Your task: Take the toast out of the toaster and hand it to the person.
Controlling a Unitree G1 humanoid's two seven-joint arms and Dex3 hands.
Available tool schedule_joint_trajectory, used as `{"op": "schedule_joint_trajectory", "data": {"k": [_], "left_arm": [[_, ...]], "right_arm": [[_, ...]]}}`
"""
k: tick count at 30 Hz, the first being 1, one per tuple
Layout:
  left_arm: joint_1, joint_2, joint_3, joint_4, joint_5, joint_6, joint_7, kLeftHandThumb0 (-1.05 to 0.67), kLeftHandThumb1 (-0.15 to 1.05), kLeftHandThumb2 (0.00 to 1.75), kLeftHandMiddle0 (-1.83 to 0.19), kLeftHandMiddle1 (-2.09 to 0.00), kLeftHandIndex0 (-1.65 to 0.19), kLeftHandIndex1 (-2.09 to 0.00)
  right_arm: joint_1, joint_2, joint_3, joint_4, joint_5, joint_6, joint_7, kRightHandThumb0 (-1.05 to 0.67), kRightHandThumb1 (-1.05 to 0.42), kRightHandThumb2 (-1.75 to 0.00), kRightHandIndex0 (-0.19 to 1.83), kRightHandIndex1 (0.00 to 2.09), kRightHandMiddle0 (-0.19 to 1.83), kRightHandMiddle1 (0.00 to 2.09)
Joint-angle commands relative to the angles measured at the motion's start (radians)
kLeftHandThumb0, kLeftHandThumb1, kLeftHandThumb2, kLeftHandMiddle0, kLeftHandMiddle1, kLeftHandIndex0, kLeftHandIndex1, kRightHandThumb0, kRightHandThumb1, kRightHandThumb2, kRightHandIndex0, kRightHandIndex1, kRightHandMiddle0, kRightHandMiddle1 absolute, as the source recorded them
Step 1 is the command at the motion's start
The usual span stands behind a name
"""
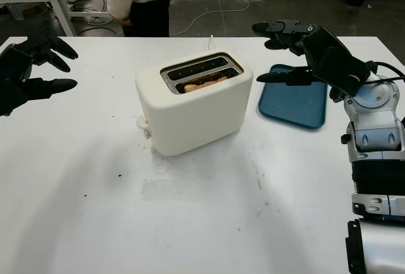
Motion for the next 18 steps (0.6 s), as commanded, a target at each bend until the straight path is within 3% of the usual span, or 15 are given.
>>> {"op": "schedule_joint_trajectory", "data": {"k": [1, 18], "left_arm": [[0.02, -0.01, 0.004, 0.001, -0.014, -0.007, 0.003, -1.05, 0.92, 0.12, -0.24, -1.55, -0.18, -1.46], [0.022, -0.011, 0.005, -0.01, -0.01, -0.008, 0.004, -1.05, 0.92, 0.13, -0.22, -1.55, -0.16, -1.47]], "right_arm": [[0.009, 0.011, -0.005, -0.021, 0.013, 0.027, -0.01, -0.66, -0.71, 0.0, 0.02, 0.81, 0.46, 0.0], [0.011, 0.009, -0.01, -0.027, 0.021, 0.036, 0.002, -0.66, -0.71, 0.0, 0.01, 0.82, 0.45, 0.0]]}}
